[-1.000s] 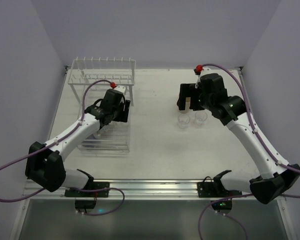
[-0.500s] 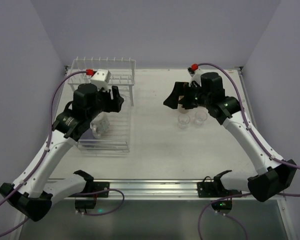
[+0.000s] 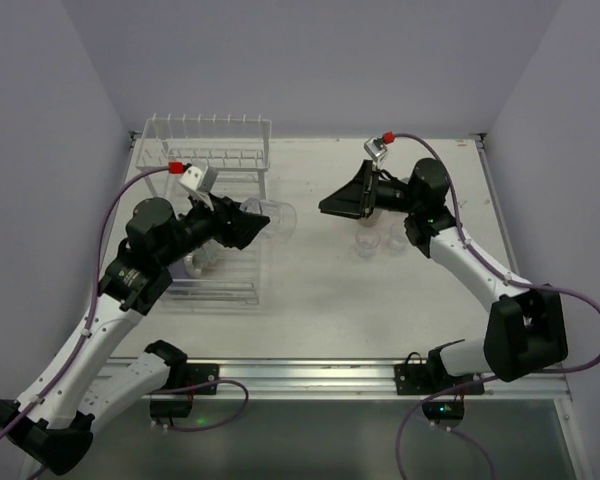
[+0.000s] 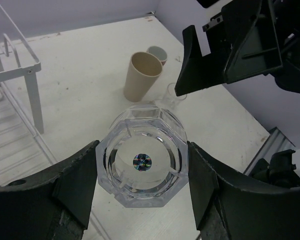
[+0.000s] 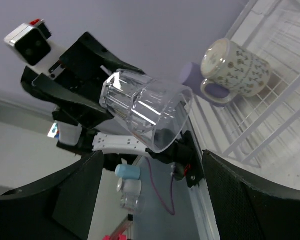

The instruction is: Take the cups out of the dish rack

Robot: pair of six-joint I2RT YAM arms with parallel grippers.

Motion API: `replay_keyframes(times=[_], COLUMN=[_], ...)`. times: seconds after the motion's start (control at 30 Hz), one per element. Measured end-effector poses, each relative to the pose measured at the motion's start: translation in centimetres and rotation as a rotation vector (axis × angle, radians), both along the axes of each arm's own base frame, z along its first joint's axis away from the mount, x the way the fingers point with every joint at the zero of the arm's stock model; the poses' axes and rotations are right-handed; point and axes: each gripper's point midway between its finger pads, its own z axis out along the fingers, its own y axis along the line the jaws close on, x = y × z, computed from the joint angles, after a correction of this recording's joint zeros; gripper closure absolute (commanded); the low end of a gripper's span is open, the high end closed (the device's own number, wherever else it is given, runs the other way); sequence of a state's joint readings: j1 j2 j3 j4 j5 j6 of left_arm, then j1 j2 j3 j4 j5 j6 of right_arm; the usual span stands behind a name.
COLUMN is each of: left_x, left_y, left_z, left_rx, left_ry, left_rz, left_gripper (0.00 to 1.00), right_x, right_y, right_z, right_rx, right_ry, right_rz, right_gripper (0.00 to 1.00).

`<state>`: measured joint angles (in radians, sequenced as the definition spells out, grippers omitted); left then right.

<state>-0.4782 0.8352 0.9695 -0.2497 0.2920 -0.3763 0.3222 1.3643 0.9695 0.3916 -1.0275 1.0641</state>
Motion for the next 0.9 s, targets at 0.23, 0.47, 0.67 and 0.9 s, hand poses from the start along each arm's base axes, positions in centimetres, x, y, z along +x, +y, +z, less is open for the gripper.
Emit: replay_keyframes(times=[0.23, 0.47, 0.67, 0.9], left_x=[-0.7, -1.0, -1.1, -1.1], left_y=[-1.3, -1.8, -2.0, -2.3], left_z=[0.7, 1.8, 2.2, 2.2], left_rx=[-0.069, -0.095, -0.115, -0.125], left_ry=[-0.013, -0.046, -0.049, -0.062], left_rz=[-0.08, -0.109, -0.124, -0.136], left_gripper=[1.0, 1.0, 1.0, 1.0], right_x=[-0.7, -2.4, -4.4, -5.1], right_y=[0.9, 2.3, 3.9, 6.3], right_z=[2.3, 2.6, 2.8, 2.8], right_rx=[0.164, 0.22, 0.245, 0.267], right_ry=[-0.008, 0.01, 0.058, 0.189], right_rz=[0.134, 0.234, 0.315, 0.366], right_gripper=[0.23, 0.24, 0.3, 0.69])
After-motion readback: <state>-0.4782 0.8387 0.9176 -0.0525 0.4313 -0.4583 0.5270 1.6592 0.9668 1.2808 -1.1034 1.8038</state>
